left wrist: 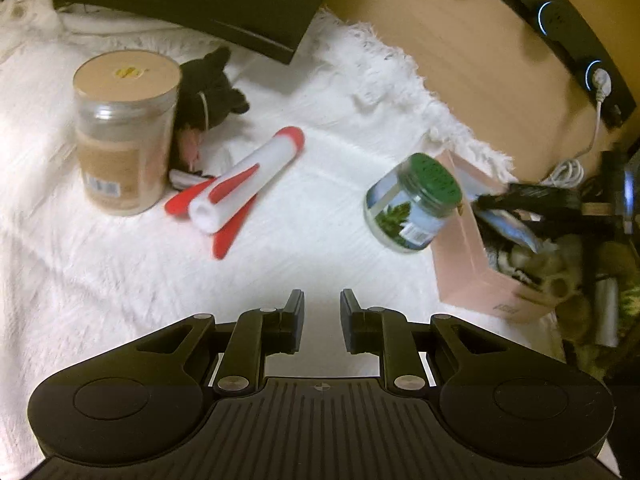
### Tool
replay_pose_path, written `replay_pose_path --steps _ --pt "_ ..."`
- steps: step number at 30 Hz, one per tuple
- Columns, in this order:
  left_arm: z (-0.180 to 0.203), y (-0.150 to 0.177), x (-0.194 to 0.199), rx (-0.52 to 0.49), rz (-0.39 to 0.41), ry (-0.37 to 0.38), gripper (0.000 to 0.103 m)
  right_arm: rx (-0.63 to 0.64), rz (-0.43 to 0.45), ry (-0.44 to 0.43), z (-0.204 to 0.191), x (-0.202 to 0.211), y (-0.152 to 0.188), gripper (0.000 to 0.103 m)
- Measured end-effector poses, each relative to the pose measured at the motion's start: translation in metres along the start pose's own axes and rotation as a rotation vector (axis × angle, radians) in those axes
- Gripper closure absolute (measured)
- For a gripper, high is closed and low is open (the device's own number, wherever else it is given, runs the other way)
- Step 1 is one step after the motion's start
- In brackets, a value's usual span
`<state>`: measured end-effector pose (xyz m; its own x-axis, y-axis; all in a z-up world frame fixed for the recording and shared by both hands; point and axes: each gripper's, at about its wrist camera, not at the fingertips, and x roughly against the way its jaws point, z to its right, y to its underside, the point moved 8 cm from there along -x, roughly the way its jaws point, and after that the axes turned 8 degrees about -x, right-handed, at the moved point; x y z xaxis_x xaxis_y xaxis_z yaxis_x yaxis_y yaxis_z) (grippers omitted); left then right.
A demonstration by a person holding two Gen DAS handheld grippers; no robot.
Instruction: Organize soft objects
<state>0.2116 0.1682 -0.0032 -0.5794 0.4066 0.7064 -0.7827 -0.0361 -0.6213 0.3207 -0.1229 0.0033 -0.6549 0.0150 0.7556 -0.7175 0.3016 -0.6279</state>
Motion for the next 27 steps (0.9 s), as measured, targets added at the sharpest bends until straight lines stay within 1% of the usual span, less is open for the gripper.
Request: replay_pose_path --steps 1,2,3,6,9,11,13,14,16,18,19,21,22,24,27 --pt "-0.003 0.002 0.000 -0.001 -0.003 0.000 0.082 -0.029 0.012 -0.042 0.002 0.011 0.000 0.015" --pt "-0.006 0.005 0.000 -0.004 -0.004 0.004 0.082 -0.042 0.033 -0.061 0.002 0.021 0.000 0.014" --pt "-0.007 0.005 -0.001 -0.006 -0.008 0.008 0.082 -0.046 0.059 -0.061 0.002 0.031 -0.001 0.012" --pt "-0.009 0.006 -0.003 -0.024 -0.008 0.011 0.082 -0.012 0.125 -0.039 -0.008 0.055 -0.002 0.012" --pt "-0.010 0.002 -0.001 -0.077 0.013 -0.014 0.082 0.074 0.195 -0.017 -0.032 0.076 0.002 0.012" --pt "-0.012 -0.007 0.006 -0.116 0.039 -0.029 0.082 0.143 0.240 -0.018 -0.055 0.089 0.008 0.012" --pt "-0.014 -0.024 0.016 -0.147 0.087 -0.034 0.082 0.197 0.269 -0.034 -0.078 0.097 0.018 0.012" --pt "-0.017 -0.035 0.022 -0.155 0.115 -0.034 0.082 0.219 0.274 -0.055 -0.092 0.098 0.024 0.012" --pt "-0.030 -0.057 0.032 -0.136 0.155 -0.048 0.082 0.232 0.247 -0.119 -0.119 0.096 0.034 0.012" --pt "-0.049 -0.072 0.040 -0.096 0.178 -0.083 0.082 0.208 0.190 -0.196 -0.145 0.087 0.040 0.012" --pt "-0.059 -0.077 0.046 -0.085 0.188 -0.104 0.082 0.196 0.159 -0.233 -0.158 0.080 0.041 0.012" --pt "-0.073 -0.078 0.054 -0.082 0.193 -0.120 0.082 0.190 0.104 -0.292 -0.185 0.068 0.043 0.011" --pt "-0.077 -0.075 0.057 -0.083 0.188 -0.110 0.082 0.195 0.075 -0.312 -0.201 0.059 0.042 0.009" --pt "-0.079 -0.064 0.059 -0.098 0.160 -0.067 0.082 0.201 0.022 -0.352 -0.235 0.040 0.038 0.005" --pt "-0.080 -0.042 0.057 -0.137 0.105 -0.018 0.082 0.185 -0.062 -0.385 -0.281 0.003 0.032 0.005"
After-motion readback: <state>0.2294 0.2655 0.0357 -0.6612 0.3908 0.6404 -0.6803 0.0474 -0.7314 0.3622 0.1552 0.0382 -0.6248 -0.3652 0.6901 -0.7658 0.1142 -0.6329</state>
